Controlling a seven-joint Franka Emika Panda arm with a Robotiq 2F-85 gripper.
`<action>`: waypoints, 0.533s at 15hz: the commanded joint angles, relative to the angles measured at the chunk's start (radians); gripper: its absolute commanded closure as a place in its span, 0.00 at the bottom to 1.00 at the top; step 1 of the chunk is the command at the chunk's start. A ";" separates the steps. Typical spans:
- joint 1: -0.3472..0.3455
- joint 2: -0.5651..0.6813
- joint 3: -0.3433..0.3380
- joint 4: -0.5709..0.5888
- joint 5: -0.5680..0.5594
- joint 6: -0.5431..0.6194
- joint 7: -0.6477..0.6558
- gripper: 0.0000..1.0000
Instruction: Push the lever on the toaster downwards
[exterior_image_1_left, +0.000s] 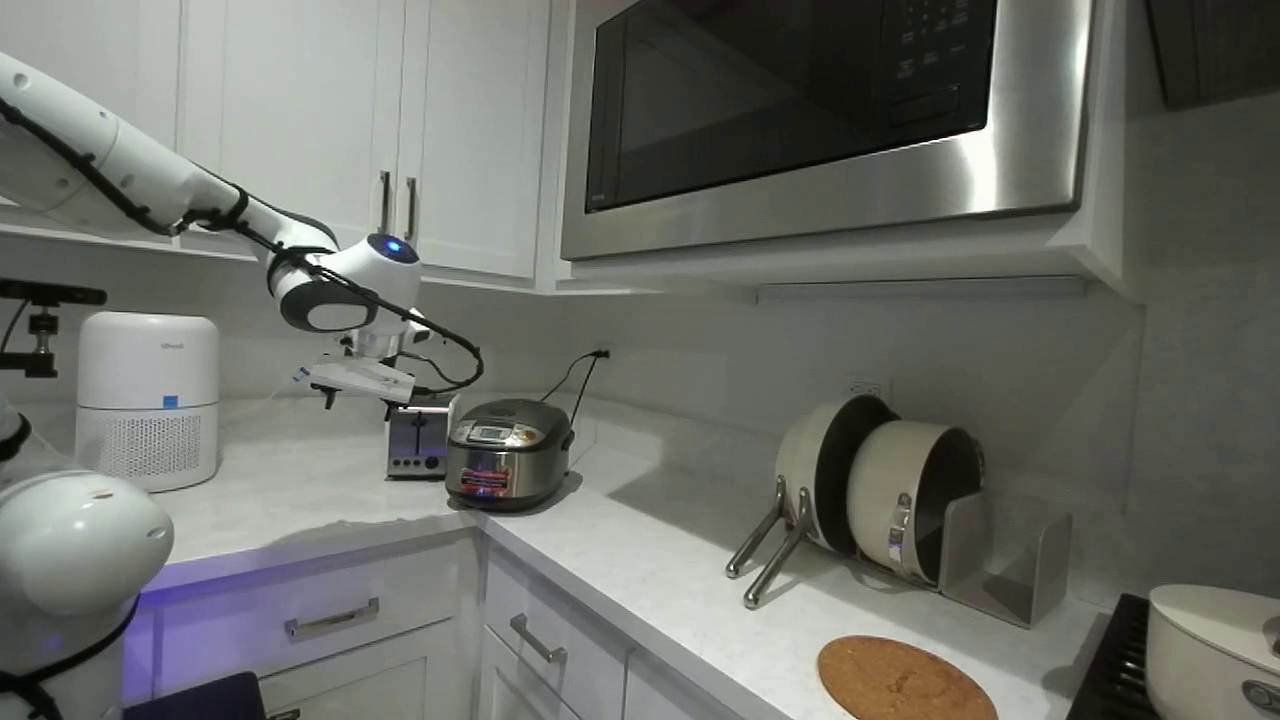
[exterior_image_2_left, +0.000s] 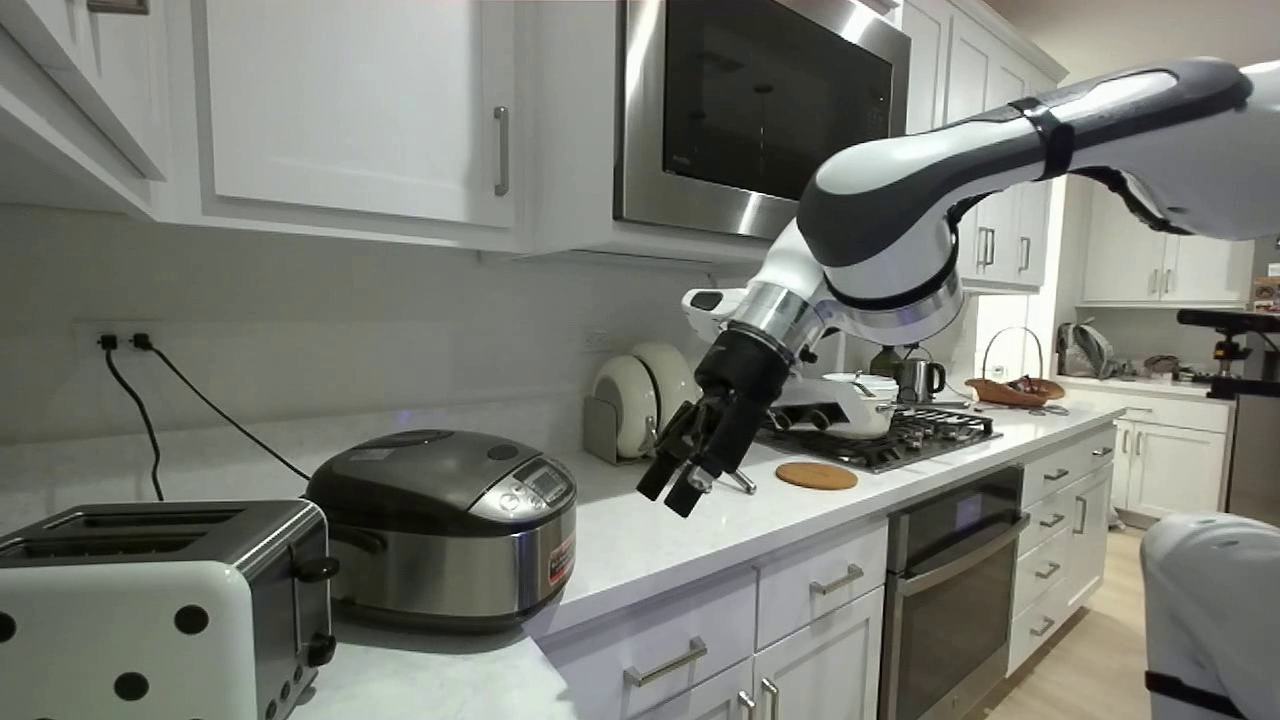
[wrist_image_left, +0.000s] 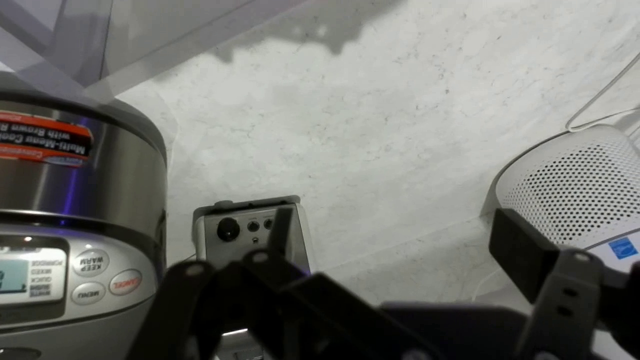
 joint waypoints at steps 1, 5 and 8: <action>-0.015 0.000 0.011 0.000 0.004 -0.010 -0.004 0.00; -0.015 -0.001 0.011 -0.002 0.003 -0.011 -0.004 0.00; -0.012 0.000 0.026 -0.006 -0.004 0.001 -0.005 0.00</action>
